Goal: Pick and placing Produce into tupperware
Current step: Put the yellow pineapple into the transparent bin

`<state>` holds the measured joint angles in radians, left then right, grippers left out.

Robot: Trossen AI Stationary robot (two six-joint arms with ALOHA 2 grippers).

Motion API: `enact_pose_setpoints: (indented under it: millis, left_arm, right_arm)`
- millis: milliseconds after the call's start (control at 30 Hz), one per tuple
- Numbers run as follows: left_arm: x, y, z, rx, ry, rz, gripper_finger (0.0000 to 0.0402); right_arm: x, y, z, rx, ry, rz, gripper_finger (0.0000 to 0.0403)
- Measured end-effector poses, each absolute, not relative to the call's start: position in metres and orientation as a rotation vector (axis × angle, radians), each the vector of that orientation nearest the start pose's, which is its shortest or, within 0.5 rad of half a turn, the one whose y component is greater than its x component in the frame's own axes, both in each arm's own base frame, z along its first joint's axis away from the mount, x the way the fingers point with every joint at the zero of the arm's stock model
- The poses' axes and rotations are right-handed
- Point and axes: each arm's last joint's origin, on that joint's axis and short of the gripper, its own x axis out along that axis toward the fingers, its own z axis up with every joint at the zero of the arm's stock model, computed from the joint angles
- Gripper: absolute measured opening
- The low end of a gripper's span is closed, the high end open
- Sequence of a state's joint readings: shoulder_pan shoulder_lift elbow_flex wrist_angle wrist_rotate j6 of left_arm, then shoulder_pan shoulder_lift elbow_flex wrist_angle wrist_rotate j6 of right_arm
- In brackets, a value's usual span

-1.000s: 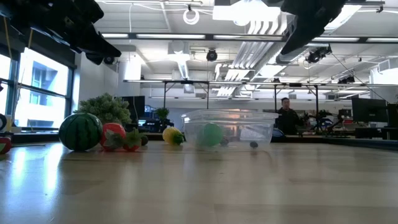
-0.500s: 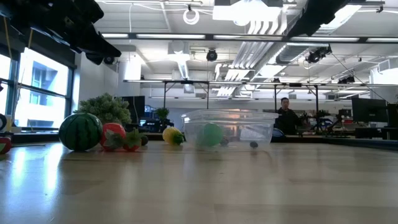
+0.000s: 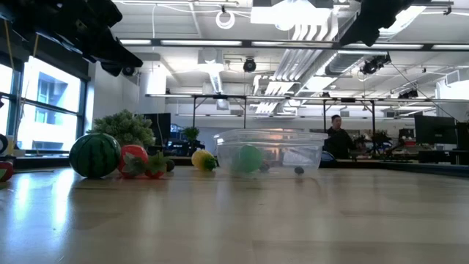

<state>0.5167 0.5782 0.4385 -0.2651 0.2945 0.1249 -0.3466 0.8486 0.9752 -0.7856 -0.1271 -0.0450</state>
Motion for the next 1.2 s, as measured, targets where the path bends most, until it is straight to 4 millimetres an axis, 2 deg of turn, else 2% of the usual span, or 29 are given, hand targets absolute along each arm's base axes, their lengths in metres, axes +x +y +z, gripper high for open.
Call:
enact_pose_setpoints:
  millis: [1000, 1200]
  left_arm:
    - [0.1252, 0.0616, 0.2395, -0.021, 0.344, 0.199, 0.0001]
    - [0.1275, 0.0628, 0.2446, -0.176, 0.271, 0.228, 0.0001]
  right_arm:
    - [0.1491, -0.05, 0.333, 0.14, 0.643, -0.207, 0.0004]
    - [0.1491, -0.05, 0.333, 0.14, 0.643, -0.207, 0.0004]
